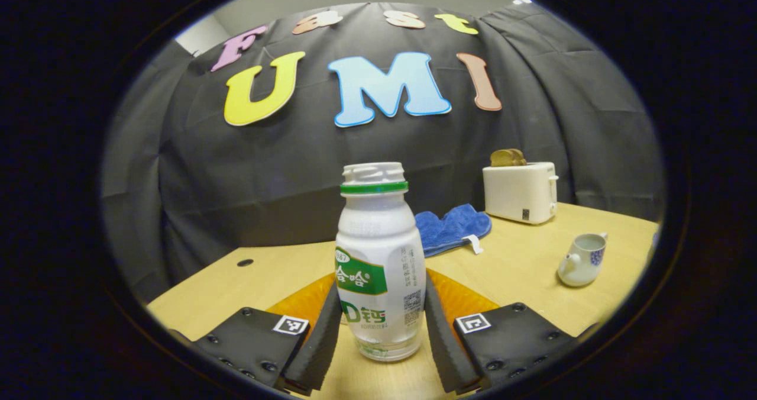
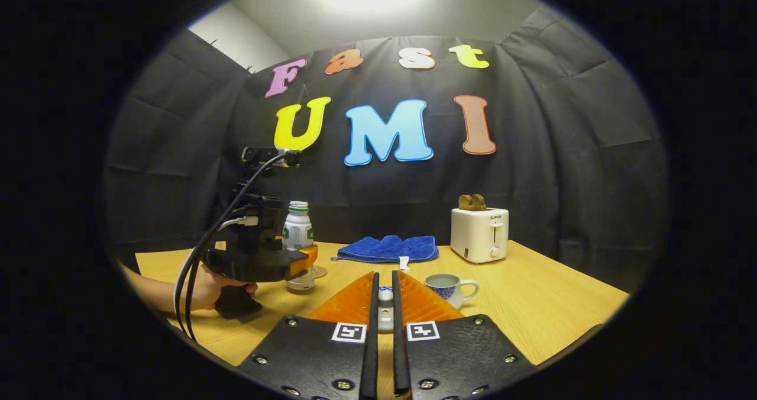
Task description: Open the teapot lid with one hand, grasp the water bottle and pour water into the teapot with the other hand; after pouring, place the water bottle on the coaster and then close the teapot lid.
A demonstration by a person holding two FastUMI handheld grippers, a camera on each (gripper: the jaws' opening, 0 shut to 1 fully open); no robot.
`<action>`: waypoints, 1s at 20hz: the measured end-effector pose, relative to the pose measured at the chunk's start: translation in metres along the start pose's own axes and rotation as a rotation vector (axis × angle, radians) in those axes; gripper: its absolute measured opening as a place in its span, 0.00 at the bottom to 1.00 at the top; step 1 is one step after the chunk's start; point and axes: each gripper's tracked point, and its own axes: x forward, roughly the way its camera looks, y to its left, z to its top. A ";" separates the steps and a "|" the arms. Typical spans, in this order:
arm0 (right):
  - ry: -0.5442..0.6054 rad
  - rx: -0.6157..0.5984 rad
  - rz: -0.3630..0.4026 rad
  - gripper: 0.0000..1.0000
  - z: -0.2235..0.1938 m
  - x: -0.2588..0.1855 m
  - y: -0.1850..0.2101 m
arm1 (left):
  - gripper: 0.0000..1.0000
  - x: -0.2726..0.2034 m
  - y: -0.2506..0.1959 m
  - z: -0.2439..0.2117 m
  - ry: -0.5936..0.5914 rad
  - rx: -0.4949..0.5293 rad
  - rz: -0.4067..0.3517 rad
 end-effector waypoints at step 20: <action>-0.023 0.074 -0.110 0.10 -0.004 -0.046 -0.061 | 0.76 0.012 -0.103 0.013 -0.045 0.621 -0.100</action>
